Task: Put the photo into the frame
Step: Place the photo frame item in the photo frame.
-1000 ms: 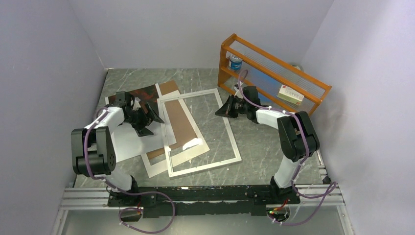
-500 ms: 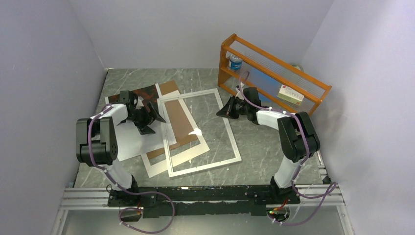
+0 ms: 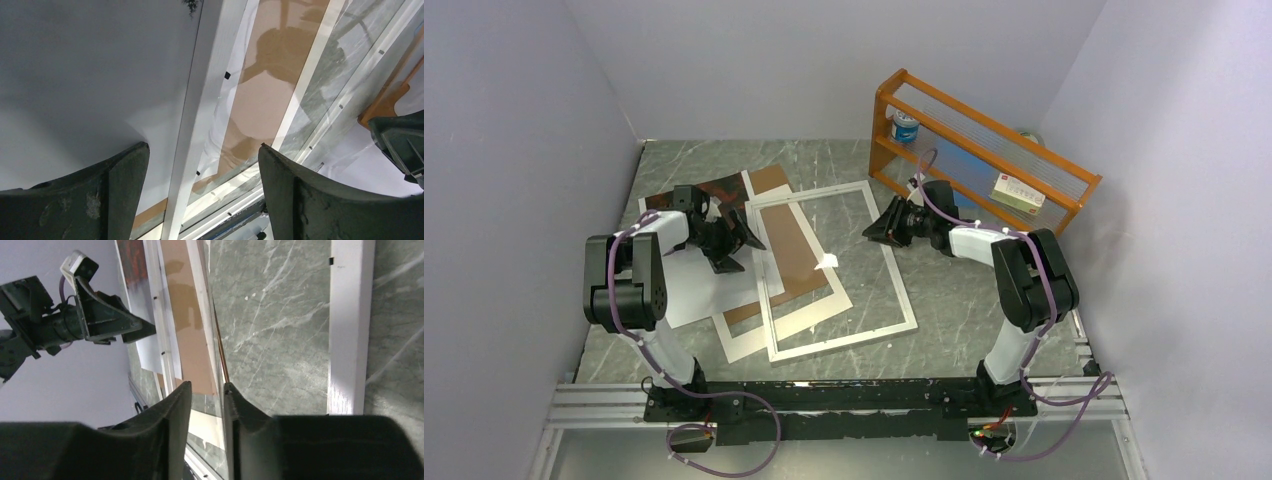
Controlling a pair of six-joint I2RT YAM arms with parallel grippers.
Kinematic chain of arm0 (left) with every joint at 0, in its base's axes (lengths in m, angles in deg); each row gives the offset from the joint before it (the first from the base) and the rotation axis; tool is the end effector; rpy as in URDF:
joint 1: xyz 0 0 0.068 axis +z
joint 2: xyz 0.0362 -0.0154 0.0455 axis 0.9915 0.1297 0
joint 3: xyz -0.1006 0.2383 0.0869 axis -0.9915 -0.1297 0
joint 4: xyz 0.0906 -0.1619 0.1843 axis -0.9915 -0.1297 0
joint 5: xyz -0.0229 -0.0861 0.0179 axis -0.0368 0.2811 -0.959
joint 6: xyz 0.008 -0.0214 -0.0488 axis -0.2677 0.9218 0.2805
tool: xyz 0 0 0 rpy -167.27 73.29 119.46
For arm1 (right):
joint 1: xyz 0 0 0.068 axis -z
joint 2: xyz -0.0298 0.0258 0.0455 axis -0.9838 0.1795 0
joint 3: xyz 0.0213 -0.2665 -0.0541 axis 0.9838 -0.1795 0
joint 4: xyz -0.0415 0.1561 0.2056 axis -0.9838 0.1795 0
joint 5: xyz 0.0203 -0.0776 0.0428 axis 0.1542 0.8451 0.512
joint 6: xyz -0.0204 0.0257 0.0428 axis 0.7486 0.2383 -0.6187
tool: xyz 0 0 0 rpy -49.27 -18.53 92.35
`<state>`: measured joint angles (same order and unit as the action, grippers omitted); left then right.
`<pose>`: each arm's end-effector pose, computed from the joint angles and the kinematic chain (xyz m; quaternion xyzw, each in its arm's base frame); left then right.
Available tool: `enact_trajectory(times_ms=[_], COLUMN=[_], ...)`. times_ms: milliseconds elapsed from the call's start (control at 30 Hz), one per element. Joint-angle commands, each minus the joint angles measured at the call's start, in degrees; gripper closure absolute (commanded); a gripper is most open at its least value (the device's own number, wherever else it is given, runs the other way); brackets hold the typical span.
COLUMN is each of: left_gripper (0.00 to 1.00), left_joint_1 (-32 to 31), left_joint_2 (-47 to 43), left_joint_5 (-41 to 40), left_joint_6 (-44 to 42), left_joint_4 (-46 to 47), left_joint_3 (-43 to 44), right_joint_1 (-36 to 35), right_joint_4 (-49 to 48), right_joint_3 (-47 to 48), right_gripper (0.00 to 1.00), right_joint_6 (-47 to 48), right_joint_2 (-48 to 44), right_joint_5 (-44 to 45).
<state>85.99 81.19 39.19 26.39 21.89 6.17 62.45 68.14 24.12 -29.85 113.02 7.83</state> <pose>0.3272 0.0014 0.1565 -0.2492 0.9167 -0.2960 0.0994 0.3401 0.1274 0.1695 0.0801 0.8558 0.4619 0.2186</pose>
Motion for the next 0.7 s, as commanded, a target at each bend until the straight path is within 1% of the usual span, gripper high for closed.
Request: enact_trajectory(times_ms=[0, 133, 167, 300, 367, 433, 567, 667], left_gripper=[0.16, 0.16, 0.16, 0.16, 0.16, 0.16, 0.15, 0.15], left_joint_1=[-0.26, -0.33, -0.24, -0.29, -0.27, -0.2, -0.27, -0.26], left_joint_2=[0.22, -0.26, -0.37, -1.27, -2.28, -3.65, -7.15, -10.02], left_joint_5=[1.9, 2.49, 2.39, 1.3, 0.44, 0.05, -1.05, -3.86], left_joint_6=[0.47, 0.98, 1.09, 1.9, 2.44, 3.03, 4.61, 5.79], left_joint_4=[2.33, 3.57, 3.72, 3.9, 4.33, 5.82, 8.15, 8.99], left_joint_3=[1.31, 0.25, 0.06, -0.79, -1.66, -2.96, -5.84, -7.56], right_joint_1=[0.16, 0.06, 0.04, 0.04, 0.02, 0.13, 0.06, 0.0], right_joint_4=[-3.39, -4.56, -4.43, -2.69, -1.85, -1.6, -2.0, -0.65], right_joint_3=[-1.89, -3.53, -3.75, -4.5, -4.48, -4.01, -1.95, 0.08], right_gripper=[0.63, 0.63, 0.66, 0.91, 0.99, 1.0, 1.0, 1.0], right_joint_6=[-0.35, 0.49, 0.51, 1.4, 1.32, 0.36, -5.08, -7.56], right_joint_2=[-2.55, -2.89, -2.99, -4.34, -5.2, -6.04, -7.98, -9.85], right_joint_5=[-5.97, -10.5, -11.23, -11.74, -11.83, -12.29, -14.0, -14.45])
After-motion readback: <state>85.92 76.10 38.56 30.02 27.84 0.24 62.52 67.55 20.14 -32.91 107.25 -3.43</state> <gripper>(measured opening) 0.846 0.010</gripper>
